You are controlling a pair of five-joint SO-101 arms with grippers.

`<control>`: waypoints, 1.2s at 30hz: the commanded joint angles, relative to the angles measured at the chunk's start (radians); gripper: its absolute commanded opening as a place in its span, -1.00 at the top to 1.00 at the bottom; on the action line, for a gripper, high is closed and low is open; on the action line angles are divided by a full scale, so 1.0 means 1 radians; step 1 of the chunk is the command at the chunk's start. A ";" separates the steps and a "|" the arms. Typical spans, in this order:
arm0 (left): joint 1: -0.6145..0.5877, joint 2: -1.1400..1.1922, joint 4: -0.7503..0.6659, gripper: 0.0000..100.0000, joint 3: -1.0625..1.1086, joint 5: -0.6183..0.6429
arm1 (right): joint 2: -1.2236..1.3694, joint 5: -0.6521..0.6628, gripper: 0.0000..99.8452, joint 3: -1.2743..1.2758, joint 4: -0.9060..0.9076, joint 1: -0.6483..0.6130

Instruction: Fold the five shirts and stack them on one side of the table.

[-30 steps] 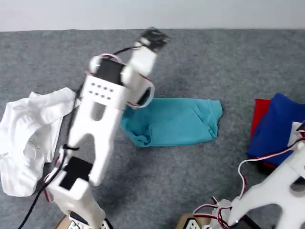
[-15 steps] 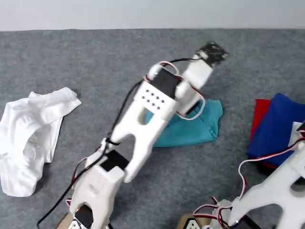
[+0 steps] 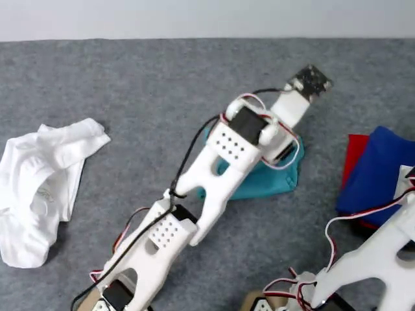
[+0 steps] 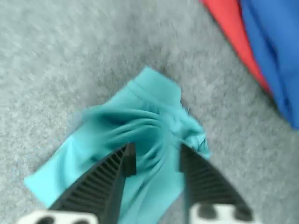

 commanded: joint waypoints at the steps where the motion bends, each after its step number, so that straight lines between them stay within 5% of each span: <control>1: 0.003 -0.034 0.020 0.55 -0.074 0.025 | -0.027 0.011 0.97 0.000 0.039 0.004; 7: -0.021 -0.155 0.021 0.57 -0.031 -0.012 | -0.025 0.011 0.97 0.002 0.039 0.004; 11: -0.095 -0.278 0.021 0.78 0.105 -0.051 | -0.019 0.011 0.97 0.026 0.039 -0.042; 14: -0.163 -0.399 0.021 0.99 0.289 -0.097 | -0.019 0.006 0.97 0.081 0.039 -0.127; 22: -0.321 -0.856 0.021 0.99 0.872 -0.190 | -0.016 0.003 0.97 0.181 0.018 -0.406; 30: -0.618 -1.206 0.020 0.99 1.354 -0.296 | -0.016 0.009 0.97 0.301 -0.139 -0.633; 36: -0.767 -1.419 0.020 0.99 1.600 -0.373 | -0.016 0.011 0.65 0.321 -0.219 -0.771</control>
